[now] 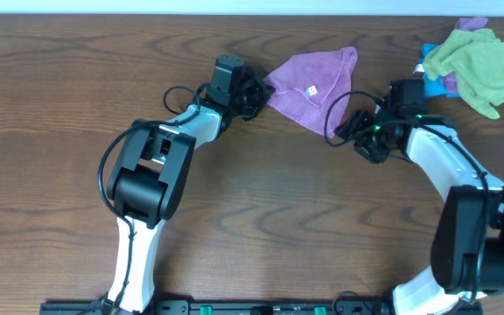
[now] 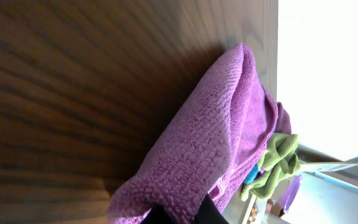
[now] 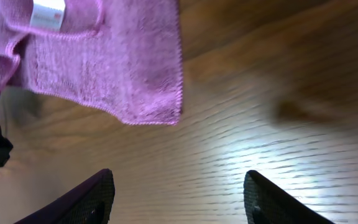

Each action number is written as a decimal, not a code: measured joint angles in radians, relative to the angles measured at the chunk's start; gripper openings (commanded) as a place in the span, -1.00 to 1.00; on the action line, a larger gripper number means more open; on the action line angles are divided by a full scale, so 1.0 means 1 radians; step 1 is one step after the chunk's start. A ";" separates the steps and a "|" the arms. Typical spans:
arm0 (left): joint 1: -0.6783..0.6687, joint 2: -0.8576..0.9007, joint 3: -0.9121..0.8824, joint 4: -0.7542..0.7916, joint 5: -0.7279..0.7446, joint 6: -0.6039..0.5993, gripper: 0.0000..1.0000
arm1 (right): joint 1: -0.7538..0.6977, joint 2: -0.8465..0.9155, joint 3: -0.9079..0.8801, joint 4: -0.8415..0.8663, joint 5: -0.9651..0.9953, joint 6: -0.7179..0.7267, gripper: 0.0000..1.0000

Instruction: Fold the cloth

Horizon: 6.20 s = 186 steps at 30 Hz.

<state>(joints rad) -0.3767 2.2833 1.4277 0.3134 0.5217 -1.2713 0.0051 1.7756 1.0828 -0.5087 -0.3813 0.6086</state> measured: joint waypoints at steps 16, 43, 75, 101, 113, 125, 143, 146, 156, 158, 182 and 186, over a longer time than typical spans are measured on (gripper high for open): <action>0.011 -0.023 0.000 -0.054 0.086 0.049 -0.88 | 0.082 0.000 -0.156 0.300 0.091 0.045 0.23; 0.092 -0.023 0.000 -0.056 0.189 0.053 -0.88 | 0.089 0.133 -0.190 0.581 0.028 0.215 -0.97; 0.203 -0.043 0.019 -0.818 0.410 0.544 -0.89 | 0.123 -0.167 -0.216 0.071 -0.090 0.038 -0.97; 0.215 -0.331 0.018 -1.301 -0.065 0.877 -0.88 | 0.231 -0.237 -0.216 0.021 -0.040 -0.126 -0.97; 0.202 -0.334 0.018 -1.461 -0.156 0.906 -0.89 | 0.231 -0.395 -0.216 -0.080 -0.019 -0.147 -0.97; 0.196 -0.524 0.018 -1.526 -0.163 0.902 -0.88 | 0.231 -0.531 -0.216 -0.109 -0.006 -0.149 -0.98; 0.196 -0.785 0.018 -1.615 -0.155 0.816 -0.89 | 0.231 -0.594 0.004 -0.295 -0.033 -0.146 -0.97; 0.196 -0.803 0.018 -1.611 -0.156 0.799 -0.88 | 0.231 -0.594 0.004 -0.279 -0.036 -0.146 -0.98; 0.198 -0.791 0.018 -1.357 -0.174 0.730 -0.89 | 0.230 -0.526 0.005 -0.005 0.049 -0.148 -0.98; 0.204 -0.775 0.018 -1.300 -0.181 0.712 -0.88 | 0.229 -0.480 0.005 0.063 0.062 -0.150 -0.97; 0.246 -0.585 0.019 -0.729 -0.227 0.605 -0.89 | 0.197 -0.074 0.388 0.199 0.174 -0.246 -0.98; 0.249 -0.585 0.027 -0.746 -0.250 0.595 -0.89 | 0.196 -0.063 0.388 0.166 0.194 -0.259 -0.98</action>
<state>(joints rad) -0.1276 1.6981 1.4548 -0.4324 0.2718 -0.6765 0.2012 1.7123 1.4708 -0.3424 -0.1875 0.3492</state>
